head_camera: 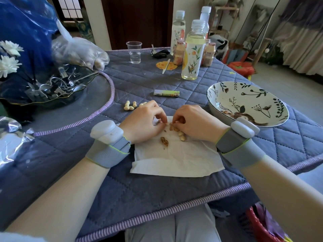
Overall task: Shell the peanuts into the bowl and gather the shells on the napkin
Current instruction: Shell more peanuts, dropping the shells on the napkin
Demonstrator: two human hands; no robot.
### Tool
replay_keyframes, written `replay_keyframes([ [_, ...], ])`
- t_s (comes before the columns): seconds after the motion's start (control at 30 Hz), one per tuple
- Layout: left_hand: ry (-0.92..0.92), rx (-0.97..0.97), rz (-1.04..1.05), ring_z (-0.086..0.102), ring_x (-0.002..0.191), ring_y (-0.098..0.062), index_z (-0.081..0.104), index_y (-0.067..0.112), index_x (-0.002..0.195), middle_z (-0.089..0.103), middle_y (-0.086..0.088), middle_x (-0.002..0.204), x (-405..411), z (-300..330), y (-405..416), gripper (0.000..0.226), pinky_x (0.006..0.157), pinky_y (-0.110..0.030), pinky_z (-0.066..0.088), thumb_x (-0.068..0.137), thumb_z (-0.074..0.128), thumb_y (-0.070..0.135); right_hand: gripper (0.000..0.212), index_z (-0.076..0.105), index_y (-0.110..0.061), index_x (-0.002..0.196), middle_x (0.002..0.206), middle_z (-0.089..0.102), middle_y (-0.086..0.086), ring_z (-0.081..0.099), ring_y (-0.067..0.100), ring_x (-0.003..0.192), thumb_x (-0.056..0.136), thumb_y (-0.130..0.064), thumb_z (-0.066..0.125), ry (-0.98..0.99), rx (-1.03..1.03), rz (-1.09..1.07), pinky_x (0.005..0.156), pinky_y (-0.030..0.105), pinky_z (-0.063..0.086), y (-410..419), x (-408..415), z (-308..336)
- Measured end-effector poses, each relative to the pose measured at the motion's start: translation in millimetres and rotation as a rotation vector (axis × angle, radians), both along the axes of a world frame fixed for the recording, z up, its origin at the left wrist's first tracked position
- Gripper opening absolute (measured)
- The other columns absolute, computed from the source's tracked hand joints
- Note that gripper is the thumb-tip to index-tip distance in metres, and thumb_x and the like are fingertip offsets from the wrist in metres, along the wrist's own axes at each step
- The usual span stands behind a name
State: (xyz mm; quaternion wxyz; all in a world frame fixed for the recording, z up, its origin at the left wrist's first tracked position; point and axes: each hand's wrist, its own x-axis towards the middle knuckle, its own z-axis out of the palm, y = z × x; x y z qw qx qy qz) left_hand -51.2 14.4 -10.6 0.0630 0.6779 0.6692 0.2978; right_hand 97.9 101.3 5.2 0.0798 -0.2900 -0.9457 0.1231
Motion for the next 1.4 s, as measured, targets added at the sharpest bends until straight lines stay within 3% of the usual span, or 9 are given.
replay_keyframes([
  [0.3,-0.231,0.044,0.104,0.052,0.062,-0.008,0.061,0.021,0.074,0.059,0.012,0.068,-0.4,9.0,-3.3,0.010,0.057,-0.006,0.037,0.079,0.064,0.013,0.014,0.057,-0.010,0.092,0.097,0.054,0.007,0.052,0.025,0.090,0.086,-0.013,0.045,0.018,0.040,-0.008,0.080,0.035,0.044,-7.9,2.8,8.5],
  [0.43,-0.319,0.040,0.114,0.054,0.063,0.004,0.061,0.021,0.074,0.062,0.011,0.069,1.7,8.3,-5.4,0.011,0.059,-0.003,0.039,0.080,0.064,0.012,0.018,0.058,-0.010,0.096,0.088,0.051,0.001,0.045,0.018,0.083,0.087,-0.012,0.043,0.034,0.032,-0.018,0.074,0.028,0.038,-6.4,6.0,7.3],
  [0.57,-0.288,-0.030,0.125,0.053,0.065,0.008,0.059,0.022,0.075,0.062,0.009,0.071,1.9,4.8,-6.6,0.011,0.065,0.010,0.027,0.080,0.065,0.014,0.020,0.062,-0.009,0.096,0.097,0.064,0.007,0.054,0.022,0.091,0.087,-0.011,0.044,0.107,-0.001,-0.052,0.081,0.031,0.042,-4.9,6.4,6.0],
  [0.83,-0.447,-0.008,0.105,0.059,0.059,-0.003,0.063,0.022,0.074,0.066,0.006,0.069,5.9,19.0,0.3,0.013,0.059,-0.017,0.047,0.080,0.063,0.010,0.017,0.065,-0.010,0.092,0.080,0.058,-0.002,0.052,0.014,0.076,0.087,-0.010,0.049,0.333,0.035,-0.091,0.063,0.020,0.036,-2.3,22.9,40.2],
  [1.03,-0.317,-0.002,-0.007,0.058,0.060,-0.004,0.062,0.021,0.074,0.066,0.001,0.073,46.3,61.0,36.8,0.012,0.071,-0.025,0.049,0.080,0.063,0.010,0.017,0.067,-0.010,0.086,0.077,0.060,0.003,0.051,0.019,0.074,0.083,-0.010,0.050,0.311,0.089,-0.278,0.057,0.018,0.030,28.2,72.2,70.2],
  [1.13,-0.234,-0.007,-0.070,0.057,0.066,-0.008,0.064,0.011,0.086,0.068,-0.005,0.083,79.5,74.3,63.6,0.007,0.071,-0.024,0.046,0.080,0.063,0.011,0.019,0.068,-0.006,0.086,0.076,0.064,0.009,0.059,0.028,0.073,0.084,-0.011,0.050,0.203,0.101,-0.371,0.071,0.033,0.048,44.3,101.0,75.1],
  [1.23,-0.142,-0.028,-0.096,0.060,0.080,-0.015,0.065,0.010,0.087,0.070,-0.006,0.091,103.3,72.6,85.1,0.008,0.077,-0.026,0.049,0.080,0.063,0.013,0.020,0.067,-0.001,0.082,0.073,0.065,0.017,0.056,0.026,0.064,0.083,-0.010,0.049,0.126,0.069,-0.427,0.073,0.042,0.053,55.7,118.0,67.7],
  [1.3,-0.023,-0.060,-0.113,0.062,0.088,-0.021,0.066,0.015,0.084,0.070,-0.004,0.094,115.5,67.7,96.7,0.007,0.083,-0.034,0.050,0.079,0.061,0.017,0.020,0.068,-0.003,0.084,0.081,0.068,0.014,0.059,0.027,0.073,0.083,-0.011,0.050,0.058,0.030,-0.434,0.077,0.038,0.052,63.8,124.7,59.8],
  [1.4,0.171,-0.125,-0.136,0.061,0.096,-0.022,0.069,0.021,0.087,0.069,-0.001,0.102,127.8,62.6,108.0,0.013,0.081,-0.030,0.048,0.080,0.058,0.018,0.020,0.070,-0.008,0.090,0.097,0.068,0.010,0.058,0.026,0.091,0.084,-0.015,0.052,-0.072,0.014,-0.404,0.075,0.024,0.041,70.6,128.6,50.2],
])
